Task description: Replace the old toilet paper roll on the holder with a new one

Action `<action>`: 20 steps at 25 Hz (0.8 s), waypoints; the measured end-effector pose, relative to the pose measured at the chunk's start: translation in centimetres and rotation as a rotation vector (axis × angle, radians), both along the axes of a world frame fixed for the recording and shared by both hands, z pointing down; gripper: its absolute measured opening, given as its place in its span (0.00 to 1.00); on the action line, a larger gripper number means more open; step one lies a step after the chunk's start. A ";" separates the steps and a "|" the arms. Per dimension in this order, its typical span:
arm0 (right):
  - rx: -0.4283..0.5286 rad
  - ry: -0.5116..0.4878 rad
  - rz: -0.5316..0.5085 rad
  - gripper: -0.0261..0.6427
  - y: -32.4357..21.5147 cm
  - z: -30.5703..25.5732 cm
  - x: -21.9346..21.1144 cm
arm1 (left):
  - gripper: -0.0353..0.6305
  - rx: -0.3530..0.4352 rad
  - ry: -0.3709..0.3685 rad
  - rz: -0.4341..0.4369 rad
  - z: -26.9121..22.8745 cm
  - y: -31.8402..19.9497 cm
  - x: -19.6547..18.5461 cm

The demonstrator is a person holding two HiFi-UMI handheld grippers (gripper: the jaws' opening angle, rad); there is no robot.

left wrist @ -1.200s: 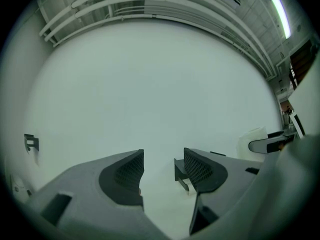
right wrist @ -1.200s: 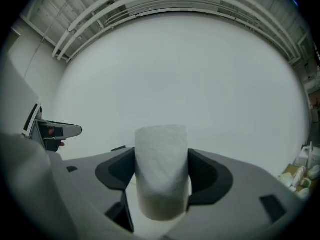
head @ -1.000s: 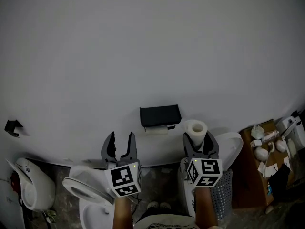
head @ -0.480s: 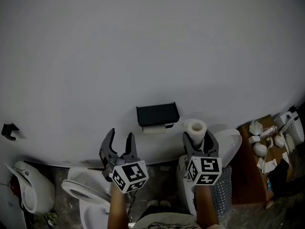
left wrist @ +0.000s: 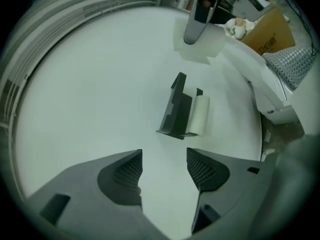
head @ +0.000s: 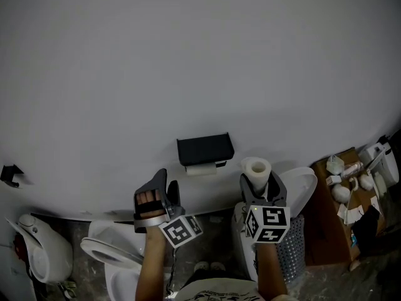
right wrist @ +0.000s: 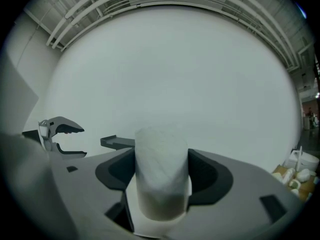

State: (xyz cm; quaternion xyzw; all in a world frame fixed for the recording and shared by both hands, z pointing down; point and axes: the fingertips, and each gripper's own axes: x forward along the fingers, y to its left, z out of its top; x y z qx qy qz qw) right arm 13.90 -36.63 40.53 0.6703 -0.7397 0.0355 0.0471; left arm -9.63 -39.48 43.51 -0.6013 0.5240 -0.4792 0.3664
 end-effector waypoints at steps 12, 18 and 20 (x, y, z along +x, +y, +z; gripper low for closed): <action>-0.016 0.000 0.044 0.50 0.2 0.8 1.4 | 0.45 -0.062 -0.112 0.129 3.4 -0.6 4.0; -0.028 0.003 0.072 0.50 0.2 1.2 2.8 | 0.45 -0.083 -0.198 0.184 5.6 -1.6 6.5; -0.031 0.006 0.083 0.50 0.2 1.4 3.3 | 0.45 -0.085 -0.214 0.189 6.2 -2.2 7.0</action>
